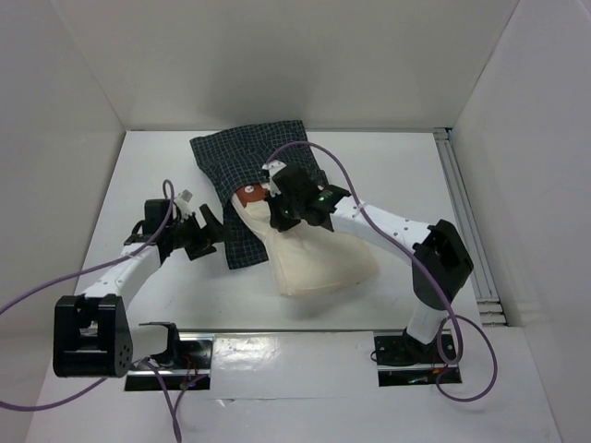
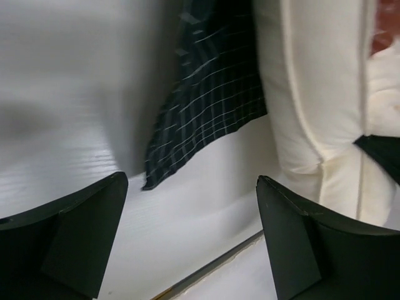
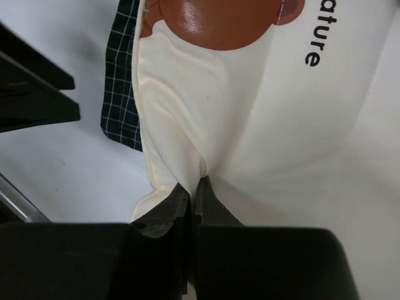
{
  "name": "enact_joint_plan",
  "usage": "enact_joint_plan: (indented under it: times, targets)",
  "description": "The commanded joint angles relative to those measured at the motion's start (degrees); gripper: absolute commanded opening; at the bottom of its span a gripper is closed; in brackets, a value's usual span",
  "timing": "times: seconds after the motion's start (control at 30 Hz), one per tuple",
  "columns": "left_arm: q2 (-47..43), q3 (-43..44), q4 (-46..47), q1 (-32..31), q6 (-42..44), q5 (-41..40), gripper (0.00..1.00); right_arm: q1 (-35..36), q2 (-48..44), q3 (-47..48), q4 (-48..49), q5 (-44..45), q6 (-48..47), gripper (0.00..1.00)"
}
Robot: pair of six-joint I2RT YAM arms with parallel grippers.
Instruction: Put the pillow into the pillowcase
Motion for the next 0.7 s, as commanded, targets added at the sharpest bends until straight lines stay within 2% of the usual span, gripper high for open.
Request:
enact_joint_plan:
  times: [0.0, 0.33, 0.5, 0.67]
  targets:
    - [1.18, -0.26, 7.68, -2.71, 1.11, 1.26, 0.97, 1.07, -3.63, -0.42, 1.99, -3.62, -0.05, 0.0]
    - [9.63, -0.26, 16.2, -8.95, 0.05, -8.66, 0.94, -0.06, -4.17, -0.42, 1.29, -5.29, -0.05, 0.0]
    - [7.25, -1.58, 16.21, -11.06, 0.67, -13.59, 0.94, -0.69, -5.4, -1.65, 1.29, -5.81, -0.05, 0.0]
    - [10.15, -0.17, 13.31, -12.3, 0.85, -20.96, 0.91, -0.69, -5.4, -1.65, 1.29, -5.82, -0.05, 0.0]
